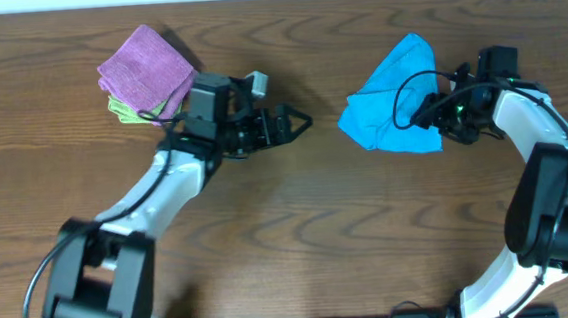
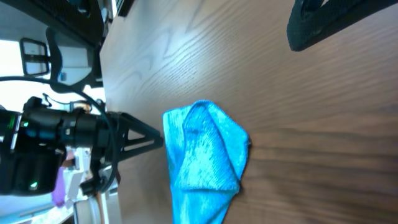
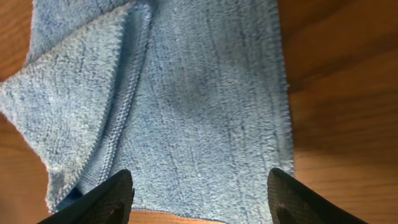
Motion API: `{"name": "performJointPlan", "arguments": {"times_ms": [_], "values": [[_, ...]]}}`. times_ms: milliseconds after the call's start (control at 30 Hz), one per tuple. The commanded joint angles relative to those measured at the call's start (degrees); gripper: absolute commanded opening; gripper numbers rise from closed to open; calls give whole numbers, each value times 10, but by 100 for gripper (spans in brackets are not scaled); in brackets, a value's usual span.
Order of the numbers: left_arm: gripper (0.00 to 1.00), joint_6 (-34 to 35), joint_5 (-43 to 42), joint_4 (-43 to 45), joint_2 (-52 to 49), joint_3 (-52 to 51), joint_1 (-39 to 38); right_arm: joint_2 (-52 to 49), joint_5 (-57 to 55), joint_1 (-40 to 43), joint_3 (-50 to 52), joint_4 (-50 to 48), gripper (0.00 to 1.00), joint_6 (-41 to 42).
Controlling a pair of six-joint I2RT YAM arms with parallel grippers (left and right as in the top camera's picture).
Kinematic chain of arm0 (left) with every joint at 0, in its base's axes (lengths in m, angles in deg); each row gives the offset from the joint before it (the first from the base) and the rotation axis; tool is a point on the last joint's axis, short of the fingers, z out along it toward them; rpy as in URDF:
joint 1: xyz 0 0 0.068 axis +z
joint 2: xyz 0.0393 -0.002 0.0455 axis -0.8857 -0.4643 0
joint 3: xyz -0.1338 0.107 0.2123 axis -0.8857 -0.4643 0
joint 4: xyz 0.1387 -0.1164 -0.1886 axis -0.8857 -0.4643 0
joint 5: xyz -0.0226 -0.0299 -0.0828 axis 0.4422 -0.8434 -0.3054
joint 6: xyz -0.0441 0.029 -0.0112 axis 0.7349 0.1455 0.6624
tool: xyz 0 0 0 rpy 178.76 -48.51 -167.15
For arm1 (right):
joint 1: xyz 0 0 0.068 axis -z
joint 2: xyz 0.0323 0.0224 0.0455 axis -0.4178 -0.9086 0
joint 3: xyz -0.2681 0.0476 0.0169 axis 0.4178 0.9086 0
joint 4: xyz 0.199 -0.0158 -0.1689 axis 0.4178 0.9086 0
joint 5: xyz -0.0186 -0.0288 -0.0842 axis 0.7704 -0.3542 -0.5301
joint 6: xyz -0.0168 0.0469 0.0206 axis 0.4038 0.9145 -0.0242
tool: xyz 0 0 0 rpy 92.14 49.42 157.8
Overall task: Fold the cloth
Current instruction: 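Reach the left gripper to the cloth's left edge and grasp it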
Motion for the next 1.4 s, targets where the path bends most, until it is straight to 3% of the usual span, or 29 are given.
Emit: {"name": "performJointPlan", "arguments": {"times_ms": [0, 367, 900, 1367], "values": [[95, 49, -5, 41, -33, 7, -15, 7, -16, 2, 1, -5, 69, 14], [100, 113, 47, 169, -132, 21, -48, 7, -9, 2, 1, -3, 70, 14], [96, 115, 78, 104, -264, 198, -96, 7, 11, 2, 1, 12, 71, 22], [98, 127, 82, 99, -312, 222, -110, 7, 12, 2, 1, 11, 72, 22]]}}
